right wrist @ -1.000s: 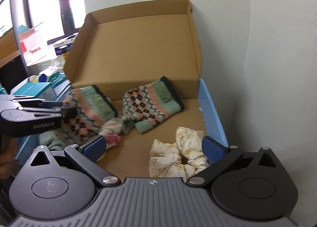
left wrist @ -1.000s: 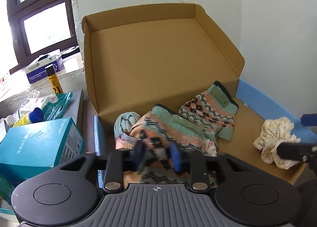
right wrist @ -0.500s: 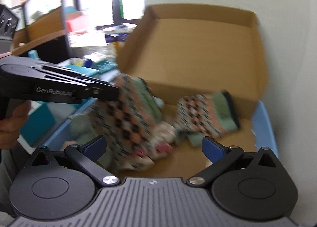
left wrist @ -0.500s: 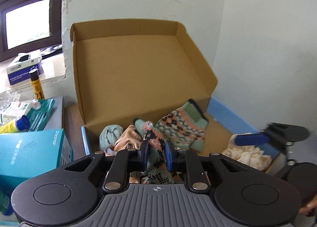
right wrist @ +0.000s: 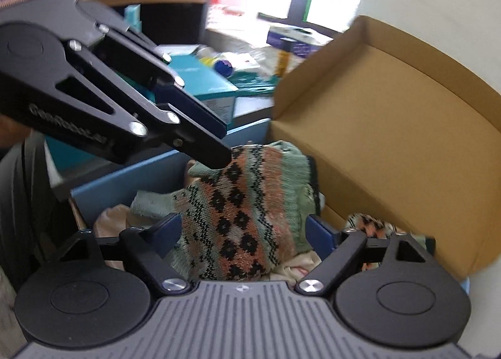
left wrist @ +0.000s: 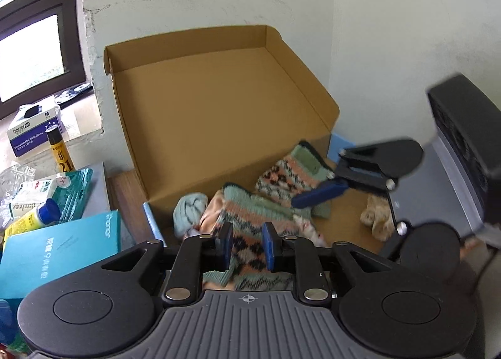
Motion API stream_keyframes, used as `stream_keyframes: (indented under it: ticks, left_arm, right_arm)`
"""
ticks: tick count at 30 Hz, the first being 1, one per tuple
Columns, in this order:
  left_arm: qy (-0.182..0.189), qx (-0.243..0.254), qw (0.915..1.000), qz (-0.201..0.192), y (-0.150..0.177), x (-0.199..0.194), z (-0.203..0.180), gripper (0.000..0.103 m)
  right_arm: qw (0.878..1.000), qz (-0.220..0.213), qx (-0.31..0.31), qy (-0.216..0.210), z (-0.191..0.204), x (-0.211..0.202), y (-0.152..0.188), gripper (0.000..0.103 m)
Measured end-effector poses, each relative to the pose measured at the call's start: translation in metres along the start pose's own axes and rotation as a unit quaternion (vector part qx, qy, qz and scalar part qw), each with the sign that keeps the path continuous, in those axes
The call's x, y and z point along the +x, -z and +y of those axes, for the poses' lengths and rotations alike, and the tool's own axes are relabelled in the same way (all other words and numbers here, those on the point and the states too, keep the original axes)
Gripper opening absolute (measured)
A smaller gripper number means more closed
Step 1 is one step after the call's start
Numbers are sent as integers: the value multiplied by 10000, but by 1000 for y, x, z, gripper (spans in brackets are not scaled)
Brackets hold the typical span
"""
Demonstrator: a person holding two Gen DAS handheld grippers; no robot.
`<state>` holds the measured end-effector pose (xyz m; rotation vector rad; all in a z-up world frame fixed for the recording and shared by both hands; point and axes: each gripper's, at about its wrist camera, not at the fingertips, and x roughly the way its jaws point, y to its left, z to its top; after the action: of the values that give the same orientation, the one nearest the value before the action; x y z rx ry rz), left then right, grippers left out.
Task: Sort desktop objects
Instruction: 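Lower the right tool onto the larger patterned glove and close it, then lift the glove with the right tool toward the open teal box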
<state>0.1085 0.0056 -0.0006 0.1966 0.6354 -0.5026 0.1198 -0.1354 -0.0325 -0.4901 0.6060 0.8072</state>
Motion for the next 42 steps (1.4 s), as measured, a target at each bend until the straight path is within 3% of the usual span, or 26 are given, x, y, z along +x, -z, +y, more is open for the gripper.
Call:
stream_keyframes:
  ticks: [3,7,14,16,18,19,21,24,29,42]
  left_arm:
    - [56,119,9999,110,5,-3,3,29]
    - [113,316,9993,190,11,-5,3,36]
    - [290,595,9974,290,20,-4,-6,36]
    - [282,616,9971,350,24,-2,-8,36]
    - [268,588,9971,392,28,-1,-8,36]
    - [267,572,9972,401,29,-1,-8,36]
    - [236,563,9973,399,31,-1,-8,36]
    - [103,614,9973,378,32,-1,-9,36]
    - [11,702,9973,214,31,-7,-13,36]
    - [-206,667,9974,-162,27,-44,-18,36]
  right_arm:
    - [9997,116,-206,-92,-3,5,-1,79]
    - [9992,192,-314,-172,-6,8,1,78]
    - [9985,283,-405,-237,-7,19,0,77]
    - [9985,291,-378,-277,-7,21,1,72]
    - [9984,320,-324,-325,-8,22,2,55]
    - [9985,322,-283,-342,-8,21,3,52]
    - [9988,302,-146,-351,-12,18,2,28]
    - [9990,220,177,-354,-20,9,-1,18]
    - [9978,-6,578,-315,-30,-20,-8,17]
    - [9957,-352,850,-94,-25,-76,-40,17]
